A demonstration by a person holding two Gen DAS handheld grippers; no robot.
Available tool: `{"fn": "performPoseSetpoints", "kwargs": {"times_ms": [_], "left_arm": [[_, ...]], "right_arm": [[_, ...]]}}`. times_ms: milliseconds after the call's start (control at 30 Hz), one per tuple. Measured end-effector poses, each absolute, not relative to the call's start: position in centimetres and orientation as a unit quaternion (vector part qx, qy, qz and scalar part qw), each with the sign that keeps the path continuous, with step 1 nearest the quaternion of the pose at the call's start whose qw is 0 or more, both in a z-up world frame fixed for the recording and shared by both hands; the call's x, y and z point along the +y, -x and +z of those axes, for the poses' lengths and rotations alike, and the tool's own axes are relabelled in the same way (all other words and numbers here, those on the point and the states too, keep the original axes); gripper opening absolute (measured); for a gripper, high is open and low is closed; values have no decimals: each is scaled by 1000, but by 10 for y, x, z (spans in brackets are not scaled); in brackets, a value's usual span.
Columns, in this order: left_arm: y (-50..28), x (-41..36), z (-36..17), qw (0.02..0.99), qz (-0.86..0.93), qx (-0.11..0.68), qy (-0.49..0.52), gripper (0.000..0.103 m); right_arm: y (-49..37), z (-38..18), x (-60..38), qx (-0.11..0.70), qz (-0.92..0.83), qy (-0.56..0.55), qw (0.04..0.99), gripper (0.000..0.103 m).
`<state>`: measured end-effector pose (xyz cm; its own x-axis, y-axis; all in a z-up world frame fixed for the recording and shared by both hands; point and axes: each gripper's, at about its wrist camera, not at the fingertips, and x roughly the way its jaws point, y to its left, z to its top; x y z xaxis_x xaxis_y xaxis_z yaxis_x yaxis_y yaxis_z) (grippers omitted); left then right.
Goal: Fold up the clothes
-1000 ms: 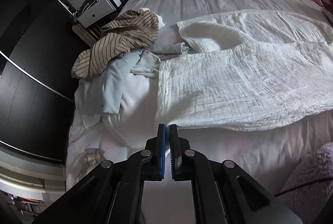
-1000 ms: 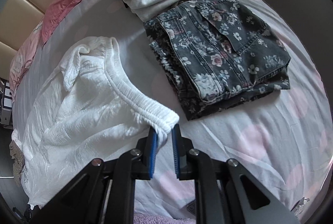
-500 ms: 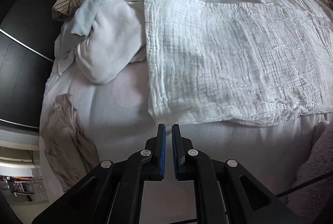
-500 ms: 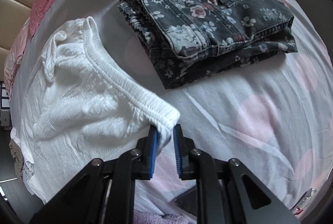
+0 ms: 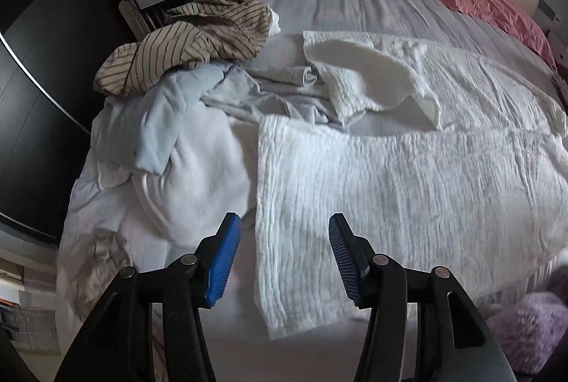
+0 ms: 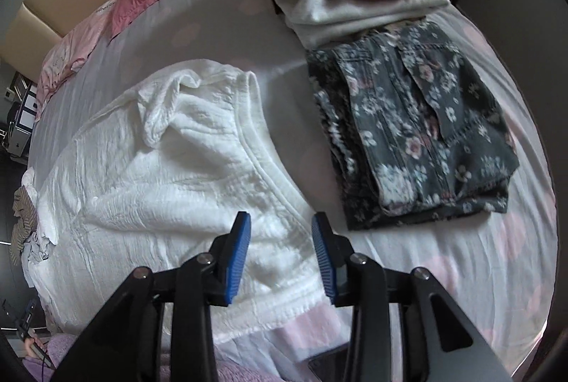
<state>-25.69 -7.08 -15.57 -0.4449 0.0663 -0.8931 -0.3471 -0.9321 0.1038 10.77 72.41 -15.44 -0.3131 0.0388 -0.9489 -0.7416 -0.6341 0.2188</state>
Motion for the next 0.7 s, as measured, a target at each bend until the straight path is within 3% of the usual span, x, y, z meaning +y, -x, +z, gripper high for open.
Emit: {"fn": "performPoseSetpoints", "kwargs": {"times_ms": [267, 533, 567, 633, 700], "left_arm": [[346, -36, -188, 120, 828, 44, 545, 54], [384, 29, -245, 129, 807, 74, 571, 52], [385, 33, -246, 129, 810, 83, 567, 47], [388, 41, -245, 128, 815, 103, 556, 24], [391, 49, -244, 126, 820, 123, 545, 15]], "right_arm": [[-35, -187, 748, 340, 729, 524, 279, 38], [13, -209, 766, 330, 741, 517, 273, 39], [18, -210, 767, 326, 745, 516, 270, 39], [27, -212, 771, 319, 751, 513, 266, 42], [35, -214, 776, 314, 755, 511, 266, 54]]}}
